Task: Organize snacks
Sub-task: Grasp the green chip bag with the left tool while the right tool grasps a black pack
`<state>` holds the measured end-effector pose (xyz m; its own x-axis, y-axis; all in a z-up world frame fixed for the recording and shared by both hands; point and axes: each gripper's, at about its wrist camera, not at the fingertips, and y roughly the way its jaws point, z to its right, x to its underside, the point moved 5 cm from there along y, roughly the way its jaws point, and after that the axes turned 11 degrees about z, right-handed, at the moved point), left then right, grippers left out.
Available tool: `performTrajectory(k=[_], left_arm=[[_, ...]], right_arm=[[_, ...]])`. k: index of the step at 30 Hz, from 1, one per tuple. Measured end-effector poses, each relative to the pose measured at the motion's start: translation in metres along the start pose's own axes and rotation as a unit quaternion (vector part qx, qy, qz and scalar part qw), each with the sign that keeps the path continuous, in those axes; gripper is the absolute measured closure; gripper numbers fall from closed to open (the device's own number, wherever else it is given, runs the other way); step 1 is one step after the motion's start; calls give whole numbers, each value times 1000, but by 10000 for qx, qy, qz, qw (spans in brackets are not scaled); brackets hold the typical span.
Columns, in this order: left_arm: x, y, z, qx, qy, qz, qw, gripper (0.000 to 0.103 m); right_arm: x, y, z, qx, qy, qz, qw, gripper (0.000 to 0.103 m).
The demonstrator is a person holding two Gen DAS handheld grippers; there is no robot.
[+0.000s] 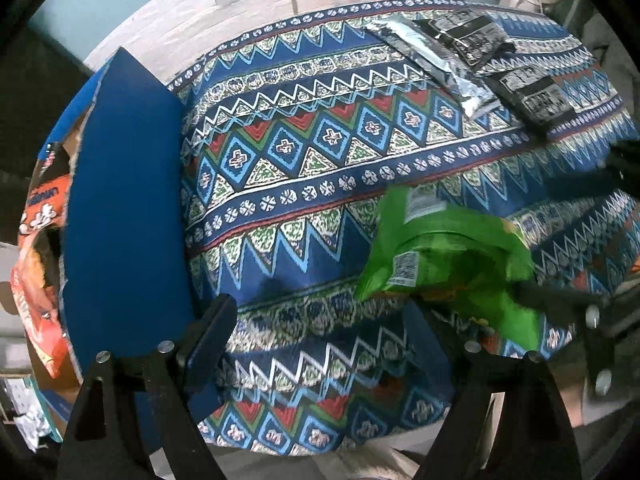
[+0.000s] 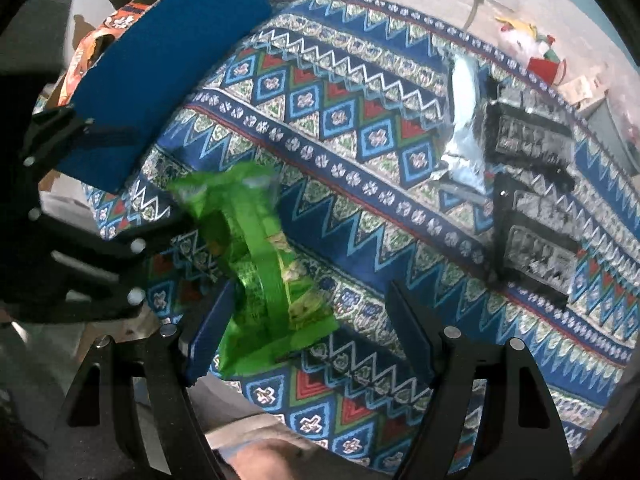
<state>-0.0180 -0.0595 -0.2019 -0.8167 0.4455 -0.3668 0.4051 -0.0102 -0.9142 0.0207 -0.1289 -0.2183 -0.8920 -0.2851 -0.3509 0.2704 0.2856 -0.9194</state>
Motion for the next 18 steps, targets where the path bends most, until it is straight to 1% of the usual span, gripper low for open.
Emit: performTrajectory(k=[5, 10, 13, 17, 18], left_arm=[[-13, 13, -5, -50, -133, -36, 9999, 17], [-32, 20, -9, -56, -292, 17, 9996, 17], [-44, 21, -10, -14, -395, 35, 9992, 17], [-56, 21, -16, 118, -749, -7, 9971, 17], [-60, 21, -18, 179, -927, -39, 9955, 17]], right_arm=[[5, 9, 0, -196, 187, -77, 9996, 26], [4, 6, 11, -233, 346, 30, 9991, 26], [0, -5, 32, -59, 546, 198, 9983, 26], [-4, -22, 72, 528, 799, 436, 9944, 25], [-5, -24, 80, 642, 867, 459, 9931, 25]])
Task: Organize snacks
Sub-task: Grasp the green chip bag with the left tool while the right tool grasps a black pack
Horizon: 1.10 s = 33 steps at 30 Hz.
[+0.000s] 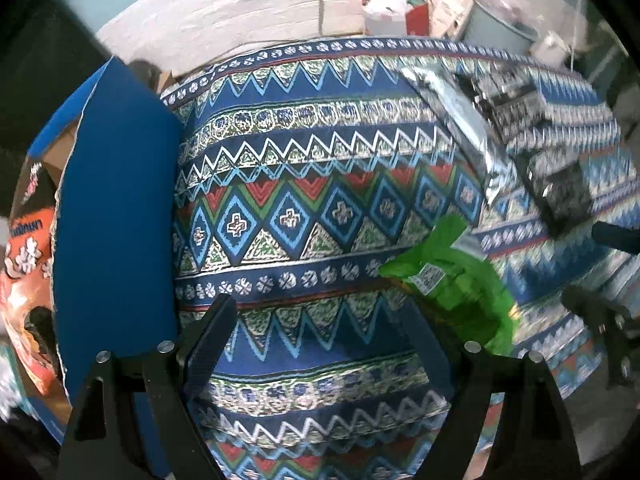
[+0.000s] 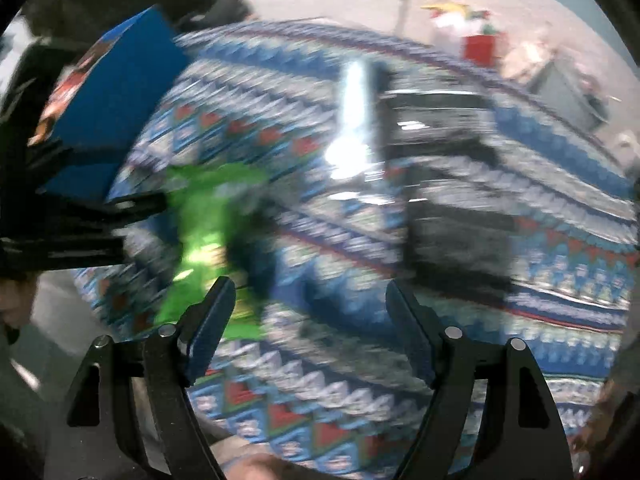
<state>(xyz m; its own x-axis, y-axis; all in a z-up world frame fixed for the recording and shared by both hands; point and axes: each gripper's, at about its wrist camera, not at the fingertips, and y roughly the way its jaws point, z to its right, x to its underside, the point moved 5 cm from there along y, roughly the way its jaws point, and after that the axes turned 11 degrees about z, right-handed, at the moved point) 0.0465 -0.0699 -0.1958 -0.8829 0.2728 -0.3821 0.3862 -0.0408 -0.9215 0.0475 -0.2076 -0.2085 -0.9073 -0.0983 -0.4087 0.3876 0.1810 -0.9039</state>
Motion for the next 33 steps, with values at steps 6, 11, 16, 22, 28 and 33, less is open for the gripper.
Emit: performTrajectory(k=[6, 11, 16, 22, 28, 33], left_arm=[[-6, -3, 10, 336, -534, -91, 9980, 17], [-1, -7, 46, 560, -408, -199, 9974, 17], [8, 6, 71, 620, -132, -442, 9970, 16], [14, 28, 82, 592, 39, -609, 9964, 16], [9, 47, 82, 627, 44, -621, 9961, 16], [12, 50, 82, 839, 187, -690, 9939, 50]], right_arm=[[-11, -3, 56, 705, 422, 106, 9966, 24], [-17, 4, 88, 889, 677, 88, 9937, 23], [-26, 17, 110, 804, 858, 123, 9930, 23], [-27, 41, 120, 737, 907, -42, 9931, 23], [-23, 66, 120, 784, 769, -253, 9936, 22], [-29, 75, 114, 952, 485, -215, 9940, 21]])
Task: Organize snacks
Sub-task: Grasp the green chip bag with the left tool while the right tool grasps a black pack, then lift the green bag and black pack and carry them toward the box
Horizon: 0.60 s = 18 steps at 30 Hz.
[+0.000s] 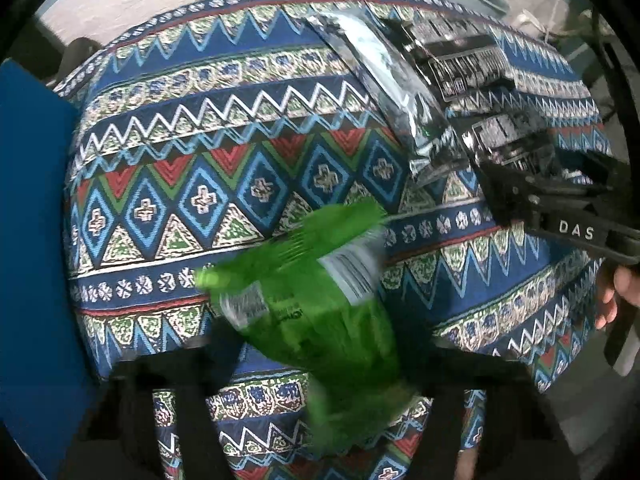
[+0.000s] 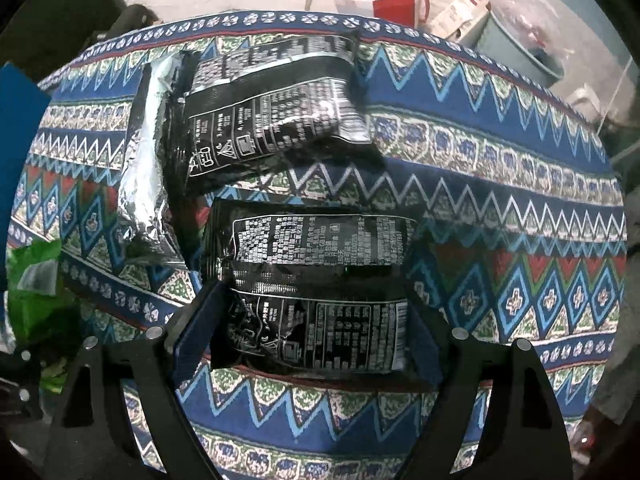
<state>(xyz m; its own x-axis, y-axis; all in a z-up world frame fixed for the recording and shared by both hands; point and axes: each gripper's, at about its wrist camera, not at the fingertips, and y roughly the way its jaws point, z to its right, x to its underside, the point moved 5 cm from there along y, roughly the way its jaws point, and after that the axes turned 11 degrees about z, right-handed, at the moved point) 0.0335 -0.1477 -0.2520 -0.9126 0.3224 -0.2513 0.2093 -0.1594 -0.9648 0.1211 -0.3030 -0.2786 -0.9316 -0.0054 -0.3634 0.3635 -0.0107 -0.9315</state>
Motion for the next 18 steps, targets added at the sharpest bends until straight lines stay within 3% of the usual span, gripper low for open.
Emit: performTrajectory(k=[4, 9, 11, 18], left_arm=[[0, -1, 2, -17, 224, 83, 9997, 58], [-1, -10, 2, -37, 327, 204, 9993, 60], [-1, -19, 0, -80, 347, 287, 9990, 60], [-5, -43, -10, -236, 419, 587, 9971, 60]], right_arm=[[2, 0, -10, 75, -51, 31, 10000, 21], [16, -18, -29, 132, -166, 137, 9997, 39], [19, -28, -35, 130, -156, 179, 9996, 42], [22, -52, -32, 186, -96, 343, 9992, 42]])
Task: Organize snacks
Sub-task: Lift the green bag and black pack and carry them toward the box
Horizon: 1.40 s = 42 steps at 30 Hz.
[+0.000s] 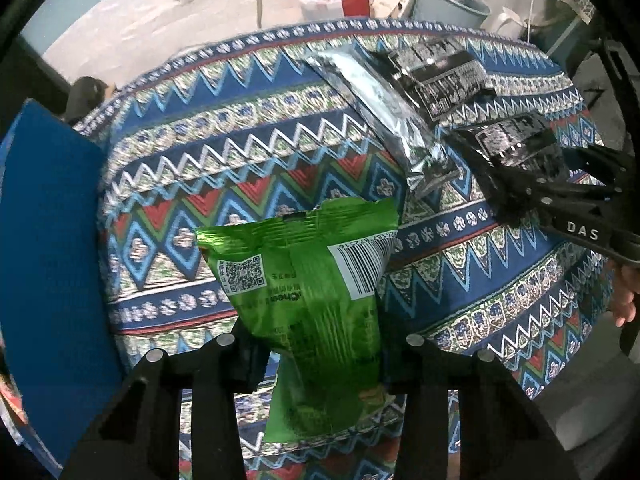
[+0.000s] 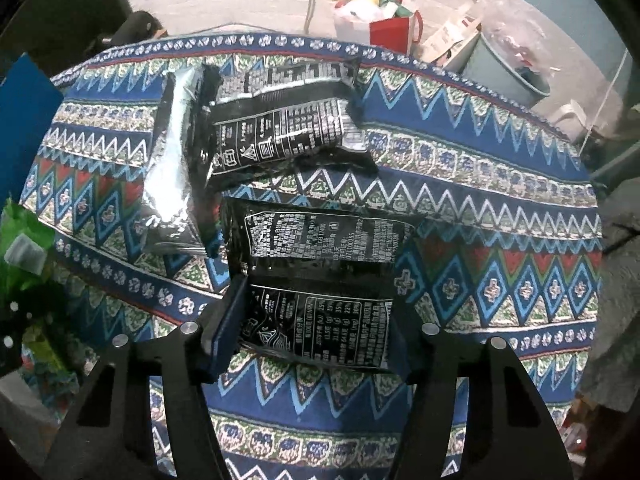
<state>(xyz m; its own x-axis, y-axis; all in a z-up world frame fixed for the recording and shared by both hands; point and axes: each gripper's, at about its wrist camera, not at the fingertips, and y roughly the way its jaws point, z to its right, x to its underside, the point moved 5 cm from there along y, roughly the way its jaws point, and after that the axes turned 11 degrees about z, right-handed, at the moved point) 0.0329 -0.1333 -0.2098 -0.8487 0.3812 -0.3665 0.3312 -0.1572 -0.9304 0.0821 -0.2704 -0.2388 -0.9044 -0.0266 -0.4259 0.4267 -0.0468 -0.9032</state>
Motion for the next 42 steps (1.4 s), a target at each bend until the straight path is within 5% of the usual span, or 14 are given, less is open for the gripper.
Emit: performTrajectory(k=[20, 42], left_arm=[[-10, -87, -26, -113, 15, 964, 9953, 60], [-14, -150, -74, -175, -255, 1613, 9864, 60]], right_arm=[[-33, -94, -42, -334, -135, 914, 9952, 42], [-82, -139, -112, -869, -512, 1553, 9827, 42]])
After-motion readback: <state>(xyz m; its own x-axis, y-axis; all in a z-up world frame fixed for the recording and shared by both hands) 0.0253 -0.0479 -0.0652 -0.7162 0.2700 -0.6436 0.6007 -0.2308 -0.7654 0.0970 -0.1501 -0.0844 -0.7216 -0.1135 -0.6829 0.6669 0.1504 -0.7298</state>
